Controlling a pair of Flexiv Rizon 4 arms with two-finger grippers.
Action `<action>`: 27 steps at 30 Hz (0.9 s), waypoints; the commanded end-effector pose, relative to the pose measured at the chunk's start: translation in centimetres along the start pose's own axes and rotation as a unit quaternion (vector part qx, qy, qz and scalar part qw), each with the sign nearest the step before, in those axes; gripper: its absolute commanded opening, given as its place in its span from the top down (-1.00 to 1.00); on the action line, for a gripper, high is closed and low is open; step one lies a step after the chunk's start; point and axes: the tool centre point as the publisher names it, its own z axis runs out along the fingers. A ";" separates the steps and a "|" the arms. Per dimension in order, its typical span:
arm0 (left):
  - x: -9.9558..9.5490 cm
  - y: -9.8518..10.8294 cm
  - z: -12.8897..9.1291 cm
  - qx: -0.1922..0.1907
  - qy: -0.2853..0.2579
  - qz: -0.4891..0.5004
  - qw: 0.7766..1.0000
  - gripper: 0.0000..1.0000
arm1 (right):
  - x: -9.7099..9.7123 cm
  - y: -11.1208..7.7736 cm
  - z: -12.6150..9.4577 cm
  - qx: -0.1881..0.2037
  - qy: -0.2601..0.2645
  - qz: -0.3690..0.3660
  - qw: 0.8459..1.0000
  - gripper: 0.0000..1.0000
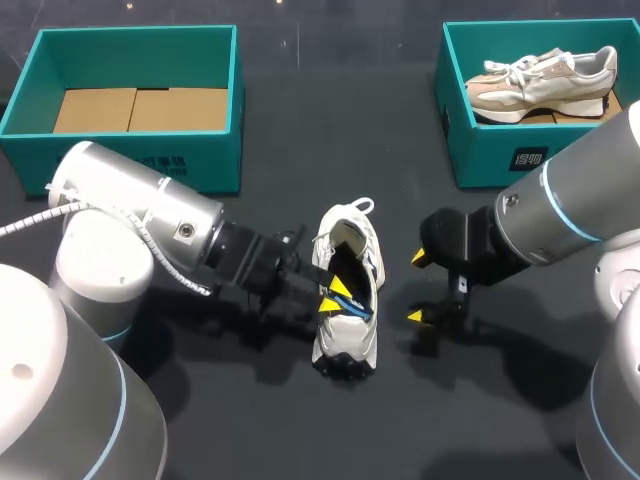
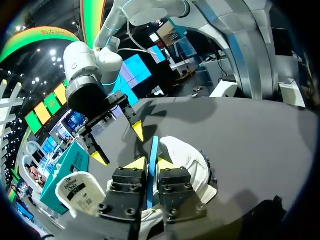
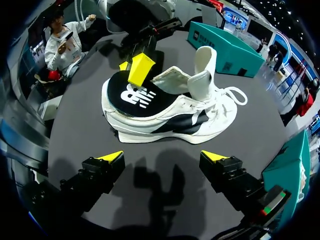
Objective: Take the shoe out of the shoebox, open the shoe tongue, remove and reinsert the insole, then place the shoe into the shoebox
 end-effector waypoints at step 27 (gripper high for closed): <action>0.7 -2.3 -5.1 -0.060 0.069 0.008 0.996 0.21 | -1.0 -5.1 -5.5 0.027 -0.010 0.008 1.000 -1.00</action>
